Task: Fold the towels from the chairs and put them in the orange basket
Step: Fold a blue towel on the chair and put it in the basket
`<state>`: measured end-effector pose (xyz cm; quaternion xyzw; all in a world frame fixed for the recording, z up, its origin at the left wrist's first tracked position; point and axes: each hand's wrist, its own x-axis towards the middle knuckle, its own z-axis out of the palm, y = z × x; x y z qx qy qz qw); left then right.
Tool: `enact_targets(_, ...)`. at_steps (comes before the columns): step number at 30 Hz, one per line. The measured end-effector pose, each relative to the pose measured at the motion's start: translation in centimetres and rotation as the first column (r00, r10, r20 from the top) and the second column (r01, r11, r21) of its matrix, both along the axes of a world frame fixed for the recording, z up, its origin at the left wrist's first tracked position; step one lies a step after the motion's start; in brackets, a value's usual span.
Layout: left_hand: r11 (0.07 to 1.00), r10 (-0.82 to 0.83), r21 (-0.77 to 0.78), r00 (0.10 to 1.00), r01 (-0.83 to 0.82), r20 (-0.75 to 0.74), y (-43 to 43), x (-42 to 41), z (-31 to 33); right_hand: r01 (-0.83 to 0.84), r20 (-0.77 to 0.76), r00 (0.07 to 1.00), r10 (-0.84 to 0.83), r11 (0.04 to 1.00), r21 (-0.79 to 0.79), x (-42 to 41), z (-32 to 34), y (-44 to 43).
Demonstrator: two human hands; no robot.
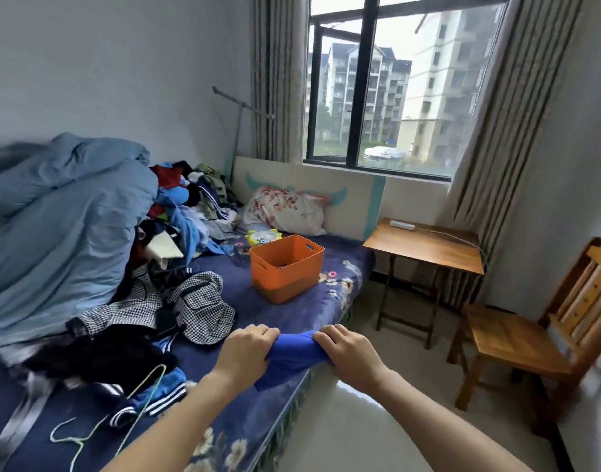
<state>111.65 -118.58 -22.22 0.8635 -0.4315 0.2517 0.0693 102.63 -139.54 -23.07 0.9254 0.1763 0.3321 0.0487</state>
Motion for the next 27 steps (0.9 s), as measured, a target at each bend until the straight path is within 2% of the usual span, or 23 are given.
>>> enact_targets(7, 1.000, -0.012, -0.019, 0.995, 0.010, -0.100, -3.4, 5.9, -3.8, 0.001, -0.082, 0.997, -0.002, 1.000, -0.015, 5.3, -2.2, -3.5)
enact_targets(14, 0.995, -0.053, 0.081, 0.994, 0.061, -0.100, -14.2, 12.3, -5.7, 0.041, -0.133, 0.990, -0.041, 0.999, -0.009, 10.7, -4.1, -14.0)
enact_targets(17, 0.995, -0.014, 0.097, 0.992, 0.026, -0.126, -19.6, 14.6, -5.9, 0.050, -0.170, 0.985, -0.042, 0.998, 0.040, 13.2, -4.9, -19.0)
enact_targets(21, 0.996, 0.046, 0.083, 0.971, -0.027, -0.233, -25.6, 16.9, -7.6, 0.043, -0.217, 0.976, -0.030, 0.998, 0.054, 16.8, -5.6, -25.2)
enact_targets(27, 0.987, 0.159, 0.047, 0.927, -0.152, -0.339, -28.9, 20.7, -9.0, 0.002, -0.318, 0.948, 0.015, 0.998, 0.055, 23.2, -7.2, -29.6)
